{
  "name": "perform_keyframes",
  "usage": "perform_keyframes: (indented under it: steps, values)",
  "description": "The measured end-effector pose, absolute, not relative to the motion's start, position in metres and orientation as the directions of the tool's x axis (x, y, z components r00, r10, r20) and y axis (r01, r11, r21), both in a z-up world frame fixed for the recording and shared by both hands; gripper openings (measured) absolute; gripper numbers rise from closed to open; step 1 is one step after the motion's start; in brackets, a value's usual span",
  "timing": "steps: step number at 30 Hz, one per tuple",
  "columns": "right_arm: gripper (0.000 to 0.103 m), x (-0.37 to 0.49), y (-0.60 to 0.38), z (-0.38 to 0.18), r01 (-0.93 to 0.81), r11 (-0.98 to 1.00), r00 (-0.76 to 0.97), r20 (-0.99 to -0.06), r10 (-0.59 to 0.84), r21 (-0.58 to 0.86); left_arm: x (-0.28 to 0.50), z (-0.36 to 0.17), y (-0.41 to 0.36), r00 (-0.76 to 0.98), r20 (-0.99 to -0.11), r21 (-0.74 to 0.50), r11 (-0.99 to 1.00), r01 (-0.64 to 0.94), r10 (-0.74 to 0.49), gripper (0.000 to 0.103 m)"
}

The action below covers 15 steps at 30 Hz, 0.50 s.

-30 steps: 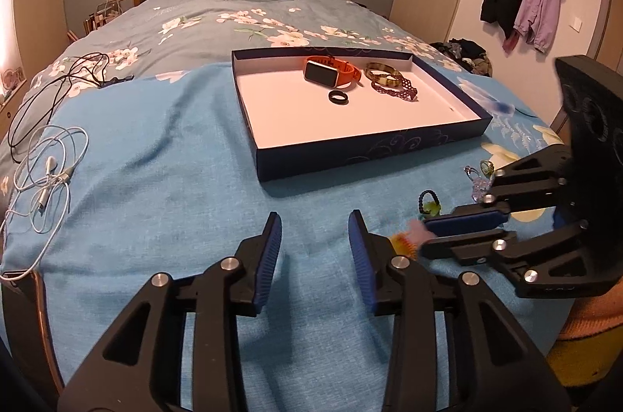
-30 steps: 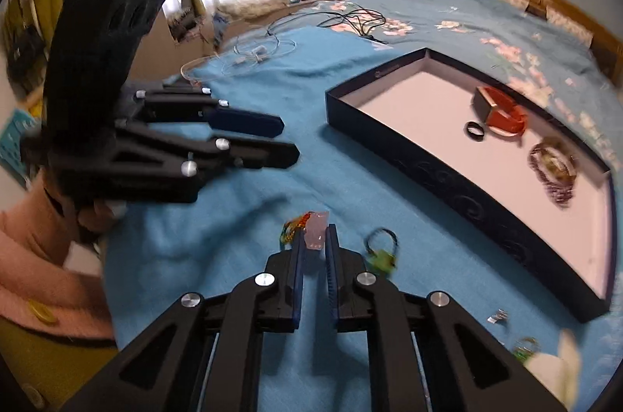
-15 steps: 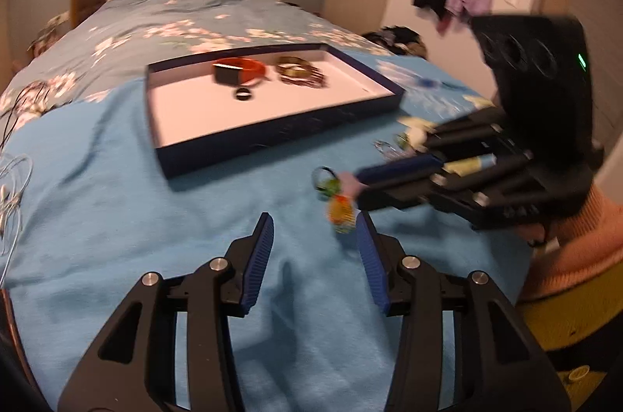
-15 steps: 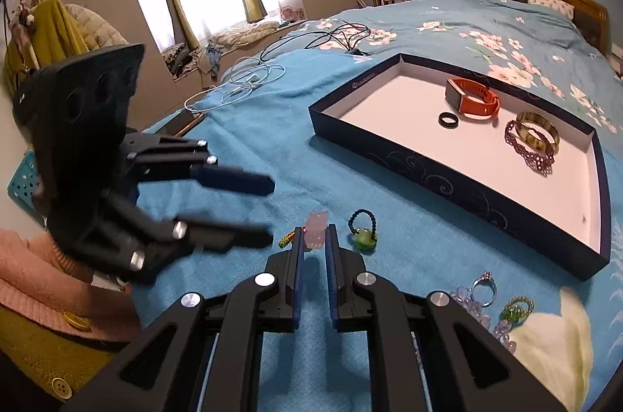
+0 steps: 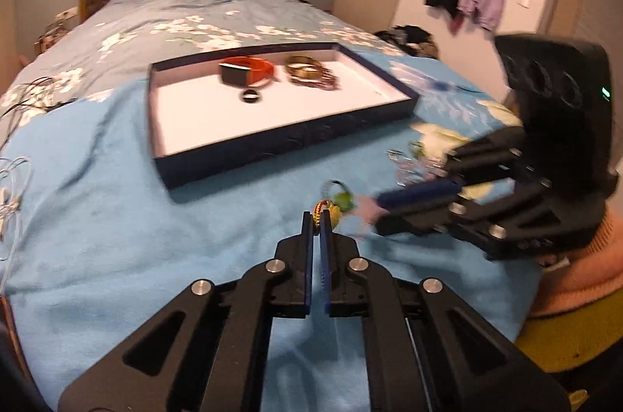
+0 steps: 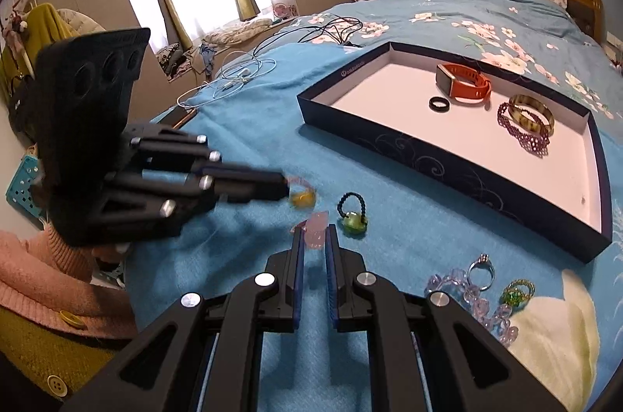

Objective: Organize jewelry

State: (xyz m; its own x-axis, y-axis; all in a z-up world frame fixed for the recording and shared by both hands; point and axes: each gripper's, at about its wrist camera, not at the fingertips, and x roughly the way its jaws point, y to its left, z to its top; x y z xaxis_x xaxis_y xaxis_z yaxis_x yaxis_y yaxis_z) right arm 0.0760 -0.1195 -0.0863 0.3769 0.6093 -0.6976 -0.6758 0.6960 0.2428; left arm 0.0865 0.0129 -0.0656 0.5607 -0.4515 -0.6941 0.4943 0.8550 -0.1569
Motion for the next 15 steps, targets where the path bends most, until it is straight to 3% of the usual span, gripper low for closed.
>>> perform_keyframes:
  steps: [4, 5, 6, 7, 15]
  values:
    - [0.01, 0.074, -0.121, -0.092, -0.675, 0.689, 0.349, -0.709, 0.613, 0.263, 0.099, -0.072, 0.019, 0.563, -0.725, -0.146, 0.887, 0.437, -0.397, 0.007]
    - [0.01, 0.073, -0.122, -0.092, -0.674, 0.691, 0.35, -0.712, 0.609, 0.26, 0.101, -0.074, 0.02, 0.561, -0.729, -0.152, 0.891, 0.427, -0.393, 0.013]
    - [0.014, 0.072, -0.124, -0.092, -0.668, 0.7, 0.358, -0.716, 0.6, 0.253, 0.102, -0.074, 0.022, 0.563, -0.729, -0.157, 0.896, 0.416, -0.39, 0.025]
    - [0.022, 0.071, -0.128, -0.091, -0.661, 0.707, 0.366, -0.715, 0.596, 0.251, 0.1, -0.072, 0.023, 0.575, -0.724, -0.148, 0.9, 0.411, -0.382, 0.03]
    - [0.035, 0.068, -0.189, -0.077, -0.508, 0.83, 0.52, -0.686, 0.509, 0.231, 0.079, -0.063, 0.011, 0.572, -0.694, -0.124, 0.854, 0.504, -0.438, 0.042]
